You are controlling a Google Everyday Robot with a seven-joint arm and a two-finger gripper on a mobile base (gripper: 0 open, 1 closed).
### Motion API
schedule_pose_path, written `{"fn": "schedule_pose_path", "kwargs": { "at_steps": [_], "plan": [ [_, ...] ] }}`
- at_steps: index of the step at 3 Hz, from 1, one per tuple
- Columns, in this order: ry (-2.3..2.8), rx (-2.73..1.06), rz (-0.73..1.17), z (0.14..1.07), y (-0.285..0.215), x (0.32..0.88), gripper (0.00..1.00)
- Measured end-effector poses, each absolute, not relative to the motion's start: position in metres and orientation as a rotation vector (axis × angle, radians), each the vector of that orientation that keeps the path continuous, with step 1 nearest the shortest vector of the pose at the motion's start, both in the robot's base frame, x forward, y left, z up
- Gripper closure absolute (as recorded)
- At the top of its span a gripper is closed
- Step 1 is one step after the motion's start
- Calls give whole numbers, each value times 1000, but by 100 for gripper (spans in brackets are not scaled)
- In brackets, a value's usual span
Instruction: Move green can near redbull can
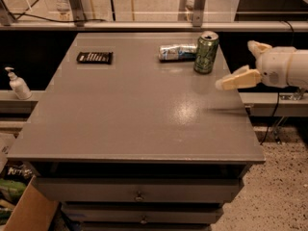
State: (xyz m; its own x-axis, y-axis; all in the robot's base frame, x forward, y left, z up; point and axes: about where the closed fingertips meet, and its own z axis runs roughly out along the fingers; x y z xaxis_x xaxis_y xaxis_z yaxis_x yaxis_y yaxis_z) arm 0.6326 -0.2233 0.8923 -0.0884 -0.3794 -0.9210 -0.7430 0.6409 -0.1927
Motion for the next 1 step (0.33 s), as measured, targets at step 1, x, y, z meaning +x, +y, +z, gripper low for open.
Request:
{"fn": "schedule_pose_path", "kwargs": {
  "at_steps": [1],
  "plan": [
    [1705, -916, 383, 892, -230, 630, 0]
  ]
}}
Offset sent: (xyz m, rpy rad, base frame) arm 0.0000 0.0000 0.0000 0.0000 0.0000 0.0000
